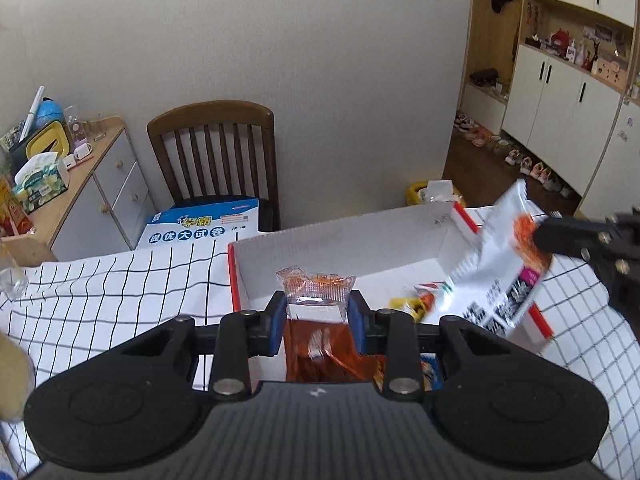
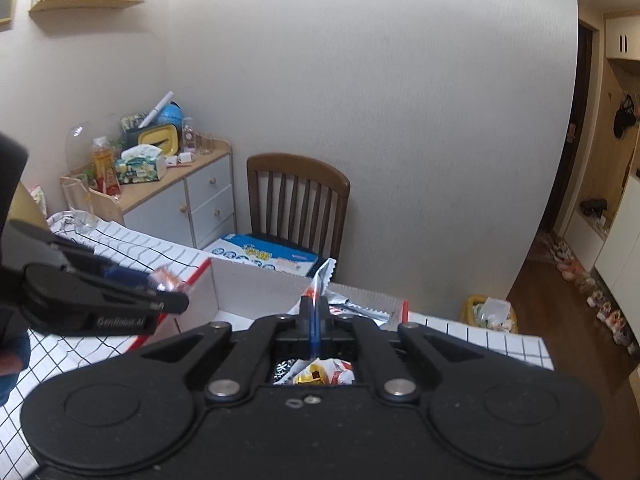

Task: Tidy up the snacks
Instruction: 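Carry the sausage snack and noodle bag over the red box, then open both tools to drop the sausage snack and noodle bag in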

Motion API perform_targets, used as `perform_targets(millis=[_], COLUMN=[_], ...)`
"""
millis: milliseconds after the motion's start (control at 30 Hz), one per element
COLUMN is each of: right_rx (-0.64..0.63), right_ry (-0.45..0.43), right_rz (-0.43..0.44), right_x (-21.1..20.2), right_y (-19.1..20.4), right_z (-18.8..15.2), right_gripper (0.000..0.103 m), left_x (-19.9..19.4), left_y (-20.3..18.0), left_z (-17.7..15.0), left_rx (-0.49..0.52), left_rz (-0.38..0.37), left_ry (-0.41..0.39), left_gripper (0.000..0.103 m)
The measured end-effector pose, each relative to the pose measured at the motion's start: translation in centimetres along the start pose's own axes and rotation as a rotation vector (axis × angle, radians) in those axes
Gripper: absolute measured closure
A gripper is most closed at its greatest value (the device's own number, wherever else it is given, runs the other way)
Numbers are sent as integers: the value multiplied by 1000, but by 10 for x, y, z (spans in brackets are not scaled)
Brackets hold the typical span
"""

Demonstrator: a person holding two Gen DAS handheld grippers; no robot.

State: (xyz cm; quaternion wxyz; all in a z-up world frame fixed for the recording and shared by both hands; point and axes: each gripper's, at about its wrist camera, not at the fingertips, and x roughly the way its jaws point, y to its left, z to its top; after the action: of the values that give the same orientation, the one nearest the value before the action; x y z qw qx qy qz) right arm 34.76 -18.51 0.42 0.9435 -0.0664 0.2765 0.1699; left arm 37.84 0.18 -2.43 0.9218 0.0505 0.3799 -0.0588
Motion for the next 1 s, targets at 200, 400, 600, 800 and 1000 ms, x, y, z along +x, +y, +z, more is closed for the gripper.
perform_targets(millis=[200, 400, 600, 800, 1000], right_rx=[25, 30, 77, 117, 165], right_ry=[37, 99, 199, 274, 344], right_rz=[17, 18, 55, 46, 39], right_x=[21, 40, 56, 67, 77], right_y=[0, 0, -2, -2, -6], right_z=[-5, -15, -33, -47, -57], right_gripper=[103, 103, 103, 95, 88], left_x=[39, 76, 112, 129, 132], left_y=[2, 0, -4, -7, -5], left_z=[9, 10, 13, 5, 1], left_rx=[4, 11, 0, 5, -10], left_rz=[3, -8, -22, -25, -25], left_ry=[56, 129, 225, 291, 310], left_gripper=[71, 71, 71, 71, 69])
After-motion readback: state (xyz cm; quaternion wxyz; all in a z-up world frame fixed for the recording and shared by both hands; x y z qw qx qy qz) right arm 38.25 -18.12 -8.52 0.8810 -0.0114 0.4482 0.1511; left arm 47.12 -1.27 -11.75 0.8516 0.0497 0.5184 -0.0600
